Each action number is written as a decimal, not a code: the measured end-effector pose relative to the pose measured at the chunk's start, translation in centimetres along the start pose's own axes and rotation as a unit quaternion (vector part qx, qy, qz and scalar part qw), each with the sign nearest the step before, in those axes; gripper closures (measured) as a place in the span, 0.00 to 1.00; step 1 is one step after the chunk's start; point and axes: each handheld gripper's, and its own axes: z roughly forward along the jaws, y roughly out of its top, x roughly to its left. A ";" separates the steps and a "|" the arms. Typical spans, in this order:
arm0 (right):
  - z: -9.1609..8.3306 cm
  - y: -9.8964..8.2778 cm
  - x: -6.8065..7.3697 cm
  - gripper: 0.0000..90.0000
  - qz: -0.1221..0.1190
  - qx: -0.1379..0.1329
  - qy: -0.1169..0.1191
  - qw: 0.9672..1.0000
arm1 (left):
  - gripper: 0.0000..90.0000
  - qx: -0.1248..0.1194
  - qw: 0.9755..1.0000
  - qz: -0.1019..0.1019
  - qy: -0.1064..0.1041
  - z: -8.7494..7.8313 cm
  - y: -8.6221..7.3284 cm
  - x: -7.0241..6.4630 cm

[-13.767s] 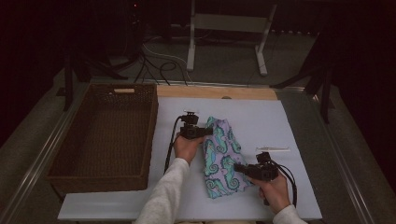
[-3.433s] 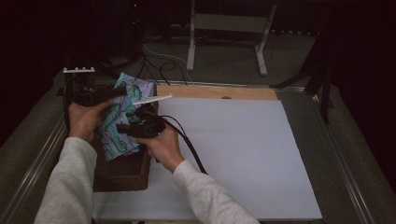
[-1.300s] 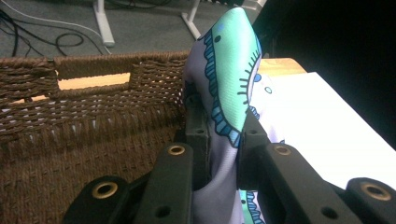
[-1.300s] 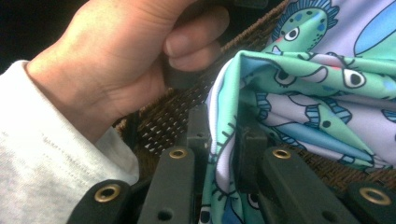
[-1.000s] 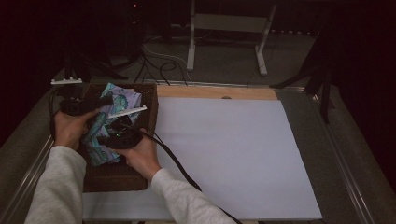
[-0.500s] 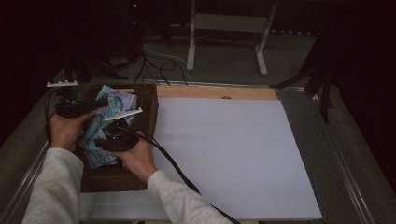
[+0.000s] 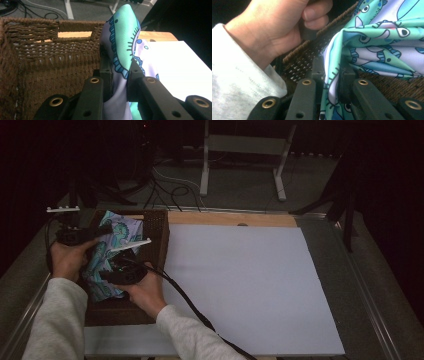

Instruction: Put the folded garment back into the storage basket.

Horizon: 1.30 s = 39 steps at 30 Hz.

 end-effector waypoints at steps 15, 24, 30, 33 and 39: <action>-2.1 -1.8 -1.3 0.39 0.018 0.003 -0.169 0.985 | 0.38 -0.020 0.998 -0.041 0.047 1.6 -0.2 0.2; -3.3 -1.6 -2.2 0.26 0.004 0.007 -0.114 0.993 | 0.07 -0.013 0.997 -0.037 0.063 1.7 -0.2 -0.7; -3.8 -1.6 -2.3 0.21 -0.012 0.008 -0.093 0.996 | 0.00 -0.016 0.998 -0.019 0.053 1.8 -0.7 -1.7; -4.1 -1.6 -2.5 0.19 -0.018 0.007 -0.091 0.996 | 0.00 -0.011 0.999 -0.006 0.052 1.8 -0.8 -2.5; -4.9 -1.6 -3.2 0.17 -0.026 0.007 -0.092 0.995 | 0.00 -0.024 0.999 -0.011 0.037 1.5 -1.1 -4.0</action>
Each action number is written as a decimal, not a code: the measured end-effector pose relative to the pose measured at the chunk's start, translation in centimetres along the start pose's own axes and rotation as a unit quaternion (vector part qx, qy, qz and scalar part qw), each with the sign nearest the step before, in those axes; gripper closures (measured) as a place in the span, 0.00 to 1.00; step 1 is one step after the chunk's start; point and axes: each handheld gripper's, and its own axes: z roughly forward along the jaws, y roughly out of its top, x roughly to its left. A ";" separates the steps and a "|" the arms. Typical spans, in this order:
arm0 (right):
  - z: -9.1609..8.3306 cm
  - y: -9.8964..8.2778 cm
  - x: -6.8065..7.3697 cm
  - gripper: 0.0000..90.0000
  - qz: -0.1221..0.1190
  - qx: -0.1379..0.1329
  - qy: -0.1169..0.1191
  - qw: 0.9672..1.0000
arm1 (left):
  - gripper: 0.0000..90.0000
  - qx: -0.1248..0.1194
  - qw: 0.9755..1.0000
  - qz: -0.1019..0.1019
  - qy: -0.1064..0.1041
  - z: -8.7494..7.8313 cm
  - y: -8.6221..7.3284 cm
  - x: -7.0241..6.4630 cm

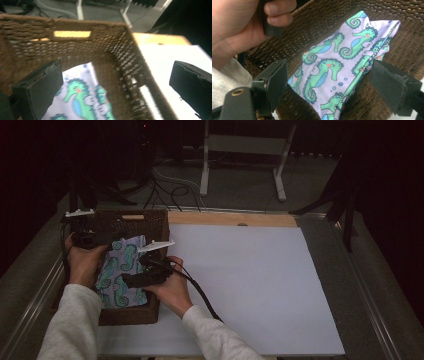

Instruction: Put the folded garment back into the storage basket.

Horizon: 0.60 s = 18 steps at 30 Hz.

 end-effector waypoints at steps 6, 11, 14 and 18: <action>-1.2 -0.4 -1.3 0.16 -0.007 0.000 0.004 1.000 | 0.00 -0.006 1.000 0.015 -0.003 -0.7 -0.6 -1.6; -2.6 -0.7 -2.6 0.15 -0.012 0.002 0.000 1.000 | 0.00 0.005 1.000 0.027 -0.010 -1.1 -1.0 -3.0; -3.8 -0.9 -3.5 0.15 -0.010 -0.005 -0.001 1.000 | 0.00 -0.001 0.999 0.032 -0.021 -1.3 -1.4 -3.9; -5.2 -1.0 -4.7 0.15 -0.010 -0.013 -0.009 1.000 | 0.00 -0.012 0.998 0.033 -0.047 -1.7 -2.0 -5.1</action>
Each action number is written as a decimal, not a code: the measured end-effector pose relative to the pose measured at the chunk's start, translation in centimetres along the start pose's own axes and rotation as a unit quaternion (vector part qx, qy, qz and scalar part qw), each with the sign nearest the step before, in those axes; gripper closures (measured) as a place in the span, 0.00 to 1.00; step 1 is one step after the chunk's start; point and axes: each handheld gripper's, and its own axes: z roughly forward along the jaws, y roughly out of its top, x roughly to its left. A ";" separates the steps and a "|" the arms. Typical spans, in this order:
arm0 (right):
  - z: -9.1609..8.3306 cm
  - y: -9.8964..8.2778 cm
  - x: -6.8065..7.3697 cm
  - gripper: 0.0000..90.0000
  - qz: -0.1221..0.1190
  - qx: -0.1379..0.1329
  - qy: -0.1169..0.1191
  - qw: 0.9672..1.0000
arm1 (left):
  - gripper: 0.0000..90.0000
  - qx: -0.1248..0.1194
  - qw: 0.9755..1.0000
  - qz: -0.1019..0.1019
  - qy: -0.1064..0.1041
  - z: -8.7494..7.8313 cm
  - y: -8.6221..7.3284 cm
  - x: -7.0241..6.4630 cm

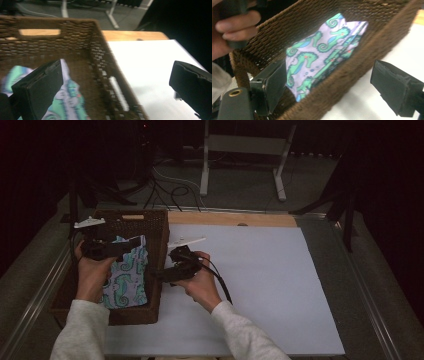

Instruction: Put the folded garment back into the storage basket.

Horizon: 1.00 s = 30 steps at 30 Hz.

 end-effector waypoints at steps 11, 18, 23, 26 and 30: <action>-4.2 -1.1 -3.3 0.15 0.000 -0.025 -0.024 0.999 | 0.00 -0.003 0.999 0.043 0.009 -0.6 -1.5 -3.2; -6.8 -2.3 -5.6 0.15 0.013 -0.037 -0.040 0.998 | 0.00 -0.003 0.999 0.051 0.016 -0.8 -2.5 -4.4; -8.8 -3.5 -7.4 0.15 0.018 -0.044 -0.053 0.997 | 0.00 0.000 0.998 0.055 0.017 -0.7 -3.5 -5.1; -10.1 -4.1 -8.2 0.15 0.014 -0.052 -0.068 0.996 | 0.00 0.006 0.998 0.055 0.008 -0.5 -3.9 -5.4; -11.8 -5.0 -9.3 0.15 0.012 -0.063 -0.083 0.994 | 0.00 0.000 0.998 0.060 0.005 -0.3 -4.5 -5.9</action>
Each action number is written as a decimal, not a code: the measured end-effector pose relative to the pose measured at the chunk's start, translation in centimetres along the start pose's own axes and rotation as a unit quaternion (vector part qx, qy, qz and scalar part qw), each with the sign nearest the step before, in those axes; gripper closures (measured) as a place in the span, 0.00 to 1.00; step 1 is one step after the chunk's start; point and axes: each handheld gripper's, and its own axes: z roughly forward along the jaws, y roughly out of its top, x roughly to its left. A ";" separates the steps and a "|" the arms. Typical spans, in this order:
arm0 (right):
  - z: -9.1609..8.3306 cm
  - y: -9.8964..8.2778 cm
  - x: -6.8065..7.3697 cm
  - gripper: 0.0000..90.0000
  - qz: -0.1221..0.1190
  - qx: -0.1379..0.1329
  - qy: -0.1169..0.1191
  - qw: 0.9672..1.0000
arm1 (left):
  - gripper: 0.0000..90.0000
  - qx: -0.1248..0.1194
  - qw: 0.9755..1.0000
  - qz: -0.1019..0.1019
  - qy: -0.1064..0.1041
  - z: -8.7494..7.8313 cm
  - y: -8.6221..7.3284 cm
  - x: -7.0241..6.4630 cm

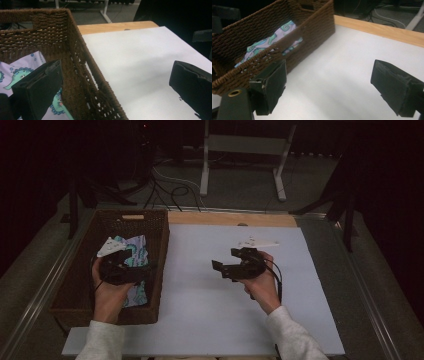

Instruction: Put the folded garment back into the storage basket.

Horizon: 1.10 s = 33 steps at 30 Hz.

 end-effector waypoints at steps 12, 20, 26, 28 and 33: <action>-5.0 -3.0 -3.2 0.15 -0.015 -0.030 -0.031 0.999 | 0.00 -0.015 1.000 0.014 0.003 -0.6 -1.6 -0.7; -7.8 -4.7 -4.3 0.15 -0.019 -0.050 -0.038 0.998 | 0.00 -0.028 0.999 0.025 -0.002 -1.0 -2.6 -1.0; -9.2 -5.5 -4.7 0.15 -0.014 -0.066 -0.037 0.997 | 0.00 -0.031 0.999 0.025 0.000 -1.2 -3.3 -1.1; -9.6 -5.9 -4.9 0.15 -0.011 -0.068 -0.039 0.997 | 0.00 -0.028 0.999 0.027 -0.001 -1.2 -3.5 -1.2; -10.5 -6.9 -5.3 0.15 -0.007 -0.075 -0.046 0.996 | 0.00 -0.037 0.999 0.035 -0.001 -1.3 -3.9 -1.2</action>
